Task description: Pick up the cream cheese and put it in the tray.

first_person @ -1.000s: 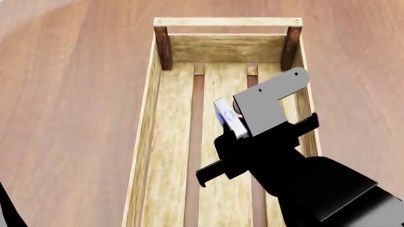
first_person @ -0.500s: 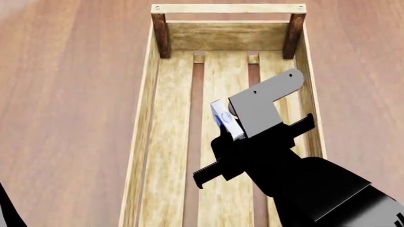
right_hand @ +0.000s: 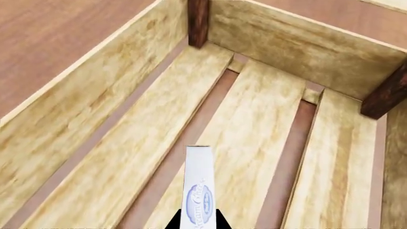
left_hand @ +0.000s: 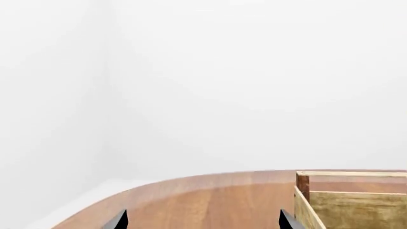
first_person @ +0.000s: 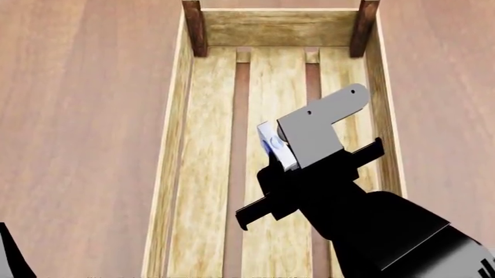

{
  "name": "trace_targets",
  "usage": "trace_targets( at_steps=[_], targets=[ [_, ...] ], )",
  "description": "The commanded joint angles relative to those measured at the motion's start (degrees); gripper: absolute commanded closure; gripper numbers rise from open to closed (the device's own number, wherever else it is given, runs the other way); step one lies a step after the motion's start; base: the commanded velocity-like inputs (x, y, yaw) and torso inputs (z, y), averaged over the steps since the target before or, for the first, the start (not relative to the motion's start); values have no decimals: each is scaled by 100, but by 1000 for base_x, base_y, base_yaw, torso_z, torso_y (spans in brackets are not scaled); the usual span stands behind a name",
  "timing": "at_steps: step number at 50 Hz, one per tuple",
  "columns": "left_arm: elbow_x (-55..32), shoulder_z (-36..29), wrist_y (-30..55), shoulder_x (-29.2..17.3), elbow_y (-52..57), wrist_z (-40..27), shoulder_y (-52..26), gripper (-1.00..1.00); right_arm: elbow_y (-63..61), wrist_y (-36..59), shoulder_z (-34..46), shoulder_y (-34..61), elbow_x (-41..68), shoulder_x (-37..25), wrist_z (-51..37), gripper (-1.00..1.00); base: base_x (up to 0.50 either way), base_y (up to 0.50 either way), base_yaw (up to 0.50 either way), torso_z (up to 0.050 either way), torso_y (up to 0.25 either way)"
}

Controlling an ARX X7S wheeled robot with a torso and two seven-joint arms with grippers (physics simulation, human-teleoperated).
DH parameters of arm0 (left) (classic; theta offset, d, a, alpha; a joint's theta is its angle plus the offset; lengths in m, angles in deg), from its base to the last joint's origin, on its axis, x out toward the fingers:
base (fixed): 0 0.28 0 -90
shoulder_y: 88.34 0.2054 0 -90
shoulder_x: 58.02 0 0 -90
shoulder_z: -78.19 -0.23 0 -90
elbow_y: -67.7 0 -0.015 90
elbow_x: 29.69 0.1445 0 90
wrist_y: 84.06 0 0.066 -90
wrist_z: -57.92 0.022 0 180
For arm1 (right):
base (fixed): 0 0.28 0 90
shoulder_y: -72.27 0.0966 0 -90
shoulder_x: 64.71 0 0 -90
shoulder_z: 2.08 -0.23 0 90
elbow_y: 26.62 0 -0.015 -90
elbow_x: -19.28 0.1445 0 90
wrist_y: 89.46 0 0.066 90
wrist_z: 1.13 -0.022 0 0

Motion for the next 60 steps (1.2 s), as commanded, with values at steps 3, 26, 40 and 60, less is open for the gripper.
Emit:
trace_targets(
  at_steps=[3,26,40,60],
  targets=[
    [32,0,-2,-7,-6,-28,4,-100,-8,-48,31,36,-103,26,31,100,0,0,0,0,-56],
    [26,-10,-20,-22,-14,-58,13,-100,0,-89,101,18,-139,27,17,100,0,0,0,0,-56],
    [27,-28,-33,-23,-40,-67,-5,-100,84,-157,186,15,-217,50,32,100,0,0,0,0,-55],
    [36,-32,-41,-40,-14,-97,7,-100,63,-157,224,24,-226,37,8,100,1,0,1,0,-55]
  ],
)
